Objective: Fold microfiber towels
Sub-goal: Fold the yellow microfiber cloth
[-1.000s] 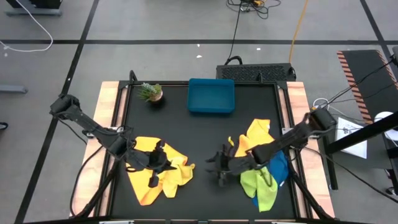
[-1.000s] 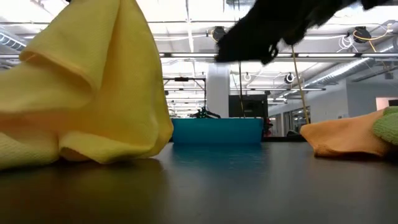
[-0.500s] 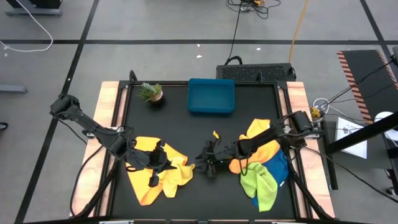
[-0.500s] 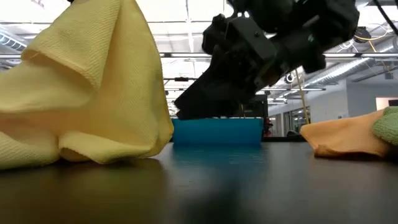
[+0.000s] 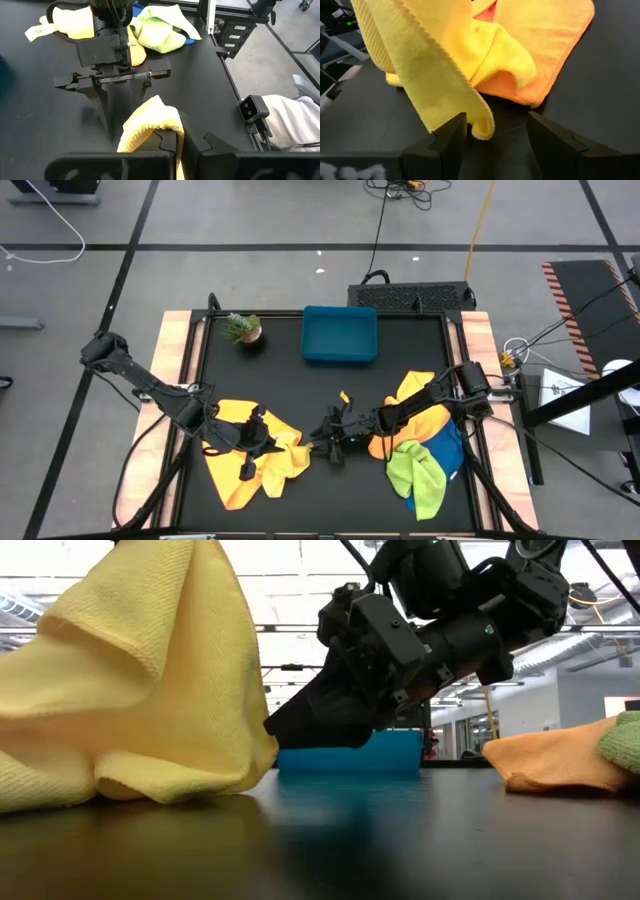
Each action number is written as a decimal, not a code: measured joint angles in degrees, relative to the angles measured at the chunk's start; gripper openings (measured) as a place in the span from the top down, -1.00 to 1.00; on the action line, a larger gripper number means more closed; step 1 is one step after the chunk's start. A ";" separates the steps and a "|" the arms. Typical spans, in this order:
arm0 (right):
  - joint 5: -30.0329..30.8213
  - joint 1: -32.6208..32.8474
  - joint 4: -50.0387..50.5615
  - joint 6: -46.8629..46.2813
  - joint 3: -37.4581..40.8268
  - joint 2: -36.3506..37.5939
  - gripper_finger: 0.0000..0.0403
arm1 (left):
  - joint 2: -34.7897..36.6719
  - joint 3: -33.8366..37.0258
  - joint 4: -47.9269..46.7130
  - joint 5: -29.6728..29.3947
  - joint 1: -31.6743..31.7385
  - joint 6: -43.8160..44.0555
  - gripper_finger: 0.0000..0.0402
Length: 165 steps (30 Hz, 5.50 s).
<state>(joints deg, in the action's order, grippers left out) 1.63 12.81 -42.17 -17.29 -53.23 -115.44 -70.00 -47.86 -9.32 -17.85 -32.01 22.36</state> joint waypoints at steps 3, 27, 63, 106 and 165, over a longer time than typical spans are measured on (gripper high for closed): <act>0.00 -0.04 0.89 0.46 0.00 0.00 0.23 | 0.02 0.00 0.14 0.00 0.00 -0.02 0.97; 9.43 3.10 24.79 3.15 -0.02 22.73 1.00 | 2.97 -0.04 -2.36 2.84 -2.90 2.68 0.88; 26.03 10.68 36.41 2.29 -0.02 35.15 1.00 | -36.95 -9.51 10.79 -4.62 -10.78 11.85 0.46; 43.58 16.52 26.12 11.35 -0.02 44.65 1.00 | -36.44 -21.67 11.74 -18.16 -10.46 -1.57 0.46; 41.34 15.02 37.01 10.32 0.00 43.11 1.00 | -44.22 -19.32 -11.33 -9.48 -1.60 -20.80 0.70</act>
<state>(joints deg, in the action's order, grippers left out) 42.97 27.83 -5.16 -6.97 -53.23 -72.33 -114.21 -67.18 -20.65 -27.33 -33.61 1.57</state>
